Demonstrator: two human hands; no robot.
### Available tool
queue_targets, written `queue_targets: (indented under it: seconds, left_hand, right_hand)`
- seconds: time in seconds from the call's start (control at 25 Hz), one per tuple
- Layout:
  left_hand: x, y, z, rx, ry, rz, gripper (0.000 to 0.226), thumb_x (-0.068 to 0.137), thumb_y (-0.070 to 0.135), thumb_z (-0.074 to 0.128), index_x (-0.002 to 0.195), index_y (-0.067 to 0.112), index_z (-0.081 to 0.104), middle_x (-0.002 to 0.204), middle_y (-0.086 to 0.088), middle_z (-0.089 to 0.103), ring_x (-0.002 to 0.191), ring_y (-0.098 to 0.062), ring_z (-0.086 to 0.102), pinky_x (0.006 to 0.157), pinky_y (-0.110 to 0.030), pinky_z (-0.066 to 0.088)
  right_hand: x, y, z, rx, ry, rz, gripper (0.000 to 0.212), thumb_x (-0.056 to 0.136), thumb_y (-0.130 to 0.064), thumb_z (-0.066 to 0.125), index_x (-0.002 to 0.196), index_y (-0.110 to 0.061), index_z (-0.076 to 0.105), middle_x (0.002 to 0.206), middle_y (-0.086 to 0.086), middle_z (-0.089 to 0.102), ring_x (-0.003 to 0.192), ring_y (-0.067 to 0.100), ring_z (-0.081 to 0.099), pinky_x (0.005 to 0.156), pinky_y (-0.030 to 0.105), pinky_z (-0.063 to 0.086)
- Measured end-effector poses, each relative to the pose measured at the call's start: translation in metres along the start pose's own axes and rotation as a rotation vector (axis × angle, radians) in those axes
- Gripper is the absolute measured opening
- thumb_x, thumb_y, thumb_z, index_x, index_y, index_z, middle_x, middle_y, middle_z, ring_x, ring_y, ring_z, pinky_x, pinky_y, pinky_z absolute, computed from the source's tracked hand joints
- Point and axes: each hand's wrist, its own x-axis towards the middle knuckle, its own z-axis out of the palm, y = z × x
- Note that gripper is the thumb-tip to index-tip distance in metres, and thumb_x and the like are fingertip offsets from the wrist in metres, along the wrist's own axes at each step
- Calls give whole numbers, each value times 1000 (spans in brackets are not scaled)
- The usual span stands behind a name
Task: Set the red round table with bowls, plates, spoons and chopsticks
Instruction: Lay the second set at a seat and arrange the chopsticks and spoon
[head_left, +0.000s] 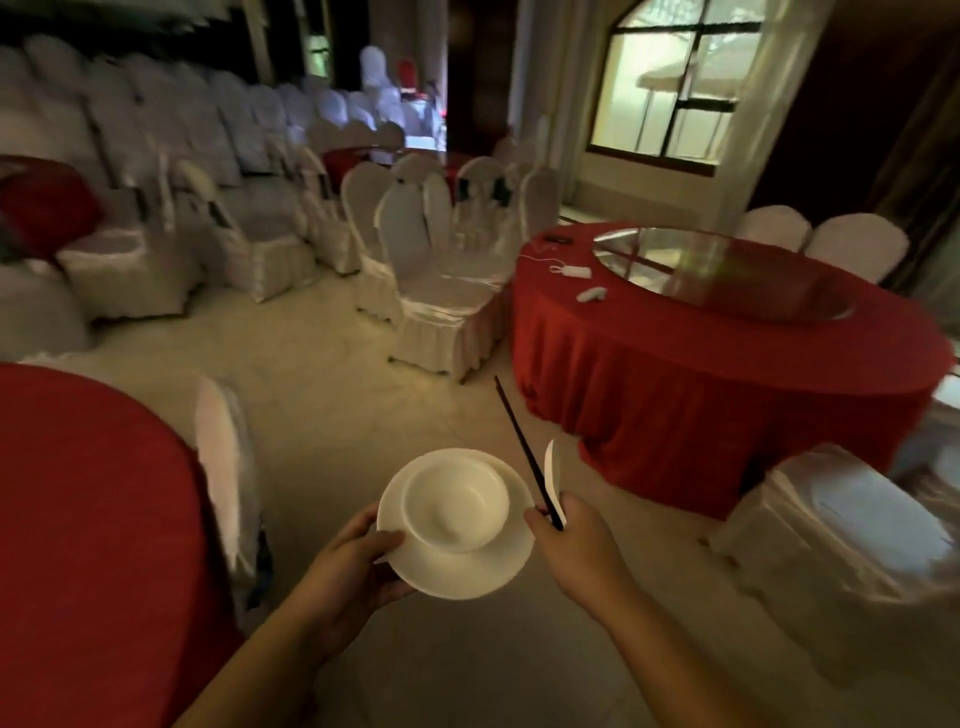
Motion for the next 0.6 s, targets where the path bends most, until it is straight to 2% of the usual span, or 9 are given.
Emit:
queue_targets:
  seconds: [0.08,0.2,0.32,0.4,0.48,0.6]
  left_hand:
    - [16,15,-24,-37,71,27,36,93,7,62,123,25,68,118,-15,72,92,-35,76,63,-40,62]
    - [41,35,-50,-92,170,86,35,91,7,62,121,24,69,115,-16,74,88,-32,77,59,-37,61]
    - [72,57,-69,-121,263,154,34,92,7,60,119,26,71,113,-14,75,89,-31,76,61,-38,62]
    - [97,75,-79,-139,340,199,33,94,6,58,119,24,71,109,-13,77,84,-29,76,58,-36,62]
    - [124,96,-86,-169,430,252,32,95,5,57,119,22,70,104,-13,77,79,-27,75,55,-35,61]
    - [157,130,-91,-243,561,307,36,95,3,56,123,22,67,105,-15,74,85,-32,66,62,-38,58]
  right_hand:
    - [36,-22,26,-10,-69,-53,17,92,-40,62,98,-24,63,86,-6,69,77,7,66,59,24,50]
    - [93,-45,64,-21,-178,-108,18,92,-37,62,94,-20,65,83,-2,69,74,11,67,60,27,53]
    - [155,-67,100,-35,-278,-160,17,91,-36,62,88,-19,63,78,0,68,67,11,64,53,23,47]
    - [203,-84,126,-36,-347,-223,17,92,-35,62,87,-19,63,76,-1,66,66,10,63,52,23,45]
    - [253,-110,149,-38,-433,-288,16,93,-35,61,88,-20,63,76,-1,66,66,10,63,53,23,46]
    - [320,-156,180,-73,-572,-375,16,94,-35,62,92,-19,65,81,0,69,73,13,66,60,28,51]
